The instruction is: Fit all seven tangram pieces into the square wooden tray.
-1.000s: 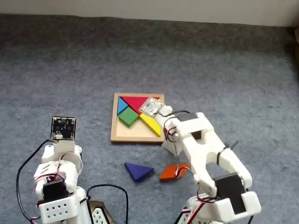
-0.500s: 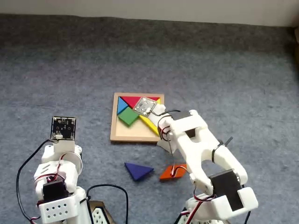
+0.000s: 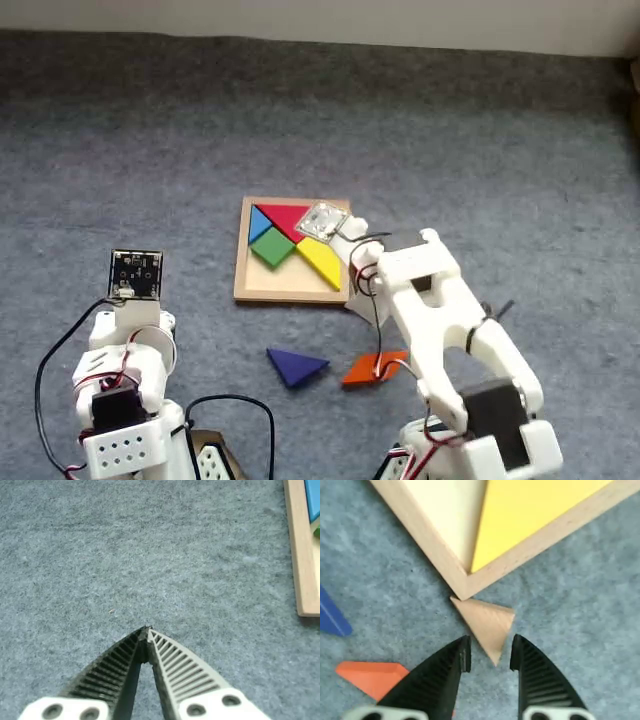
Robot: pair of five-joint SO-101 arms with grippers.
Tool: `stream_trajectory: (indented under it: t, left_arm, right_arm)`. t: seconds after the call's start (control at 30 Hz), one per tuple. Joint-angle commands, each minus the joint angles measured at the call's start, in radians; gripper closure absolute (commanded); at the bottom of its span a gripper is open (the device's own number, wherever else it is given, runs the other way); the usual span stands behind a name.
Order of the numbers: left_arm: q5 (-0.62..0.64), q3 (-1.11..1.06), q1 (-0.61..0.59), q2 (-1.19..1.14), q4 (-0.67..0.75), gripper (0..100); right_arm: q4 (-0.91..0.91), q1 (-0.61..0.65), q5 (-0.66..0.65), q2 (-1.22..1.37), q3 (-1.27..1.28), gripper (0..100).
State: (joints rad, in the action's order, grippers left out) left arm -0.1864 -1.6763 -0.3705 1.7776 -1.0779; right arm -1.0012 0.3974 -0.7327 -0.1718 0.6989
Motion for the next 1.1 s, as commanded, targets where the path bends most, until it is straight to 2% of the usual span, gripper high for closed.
stream_trajectory:
  t: [0.0,0.2,0.37,0.43,0.6,0.97,1.07]
  left_arm:
    - [-0.011,-0.019,0.016,0.027,0.020,99]
    - [-0.011,-0.019,0.016,0.027,0.020,99]
    - [-0.011,-0.019,0.016,0.027,0.020,99]
    - [-0.011,-0.019,0.016,0.027,0.020,99]
    - [-0.011,-0.019,0.016,0.027,0.020,99]
    - [-0.011,-0.019,0.016,0.027,0.020,99]
    - [-0.011,-0.019,0.016,0.027,0.020,99]
  right_arm:
    - [-0.022,-0.012,-0.008,-0.180,0.015,86.8]
    - [-0.021,0.028,-0.008,-0.317,0.116,85.5]
    - [0.027,0.062,-0.008,-0.312,0.156,68.3]
    - [0.045,0.085,-0.011,-0.291,0.171,65.5]
    - [0.061,0.108,-0.130,-0.173,0.171,65.6]
    - [0.076,0.104,-0.216,0.068,0.045,65.7]
    - [0.076,0.102,-0.236,0.073,0.047,71.4]
